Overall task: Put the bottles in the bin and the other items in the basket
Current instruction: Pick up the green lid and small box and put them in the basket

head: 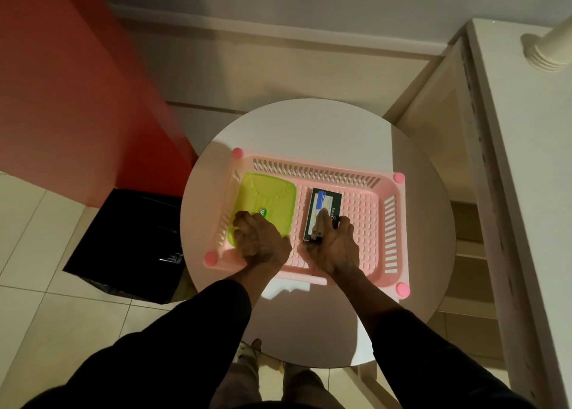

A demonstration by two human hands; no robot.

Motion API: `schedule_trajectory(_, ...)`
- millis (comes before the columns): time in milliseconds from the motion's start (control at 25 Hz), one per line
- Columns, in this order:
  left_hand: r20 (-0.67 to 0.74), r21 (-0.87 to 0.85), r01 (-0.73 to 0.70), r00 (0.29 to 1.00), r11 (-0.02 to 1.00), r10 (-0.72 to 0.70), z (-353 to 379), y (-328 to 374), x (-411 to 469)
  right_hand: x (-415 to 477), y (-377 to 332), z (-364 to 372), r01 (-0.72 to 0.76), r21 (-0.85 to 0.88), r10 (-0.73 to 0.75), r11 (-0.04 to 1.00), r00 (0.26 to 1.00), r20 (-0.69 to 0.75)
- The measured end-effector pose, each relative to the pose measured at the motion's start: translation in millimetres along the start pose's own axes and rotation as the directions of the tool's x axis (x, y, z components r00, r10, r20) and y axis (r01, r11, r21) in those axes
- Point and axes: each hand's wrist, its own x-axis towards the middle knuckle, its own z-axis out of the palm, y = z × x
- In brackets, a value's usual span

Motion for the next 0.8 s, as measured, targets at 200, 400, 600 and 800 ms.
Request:
schedule_trajectory(200,0.045,-0.043,-0.045,0.998,0.998,0.047,5,-8,0,18,-10,-1,0.06,-0.034,-0.058,0.998,0.997,0.06)
schedule_trajectory(400,0.067,-0.069,-0.071,0.995,0.995,0.076,-2,-10,-1,23,-11,-3,0.101,-0.037,-0.097,0.994,0.991,0.091)
schedule_trajectory(600,0.075,-0.069,-0.09,0.993,0.993,0.096,-13,-13,-7,12,-13,-15,0.069,-0.008,-0.069,0.998,0.996,0.049)
schedule_trajectory(800,-0.007,-0.05,-0.294,0.956,0.954,0.294,-26,-28,-16,-13,-21,-20,0.104,-0.026,-0.106,0.994,0.99,-0.09)
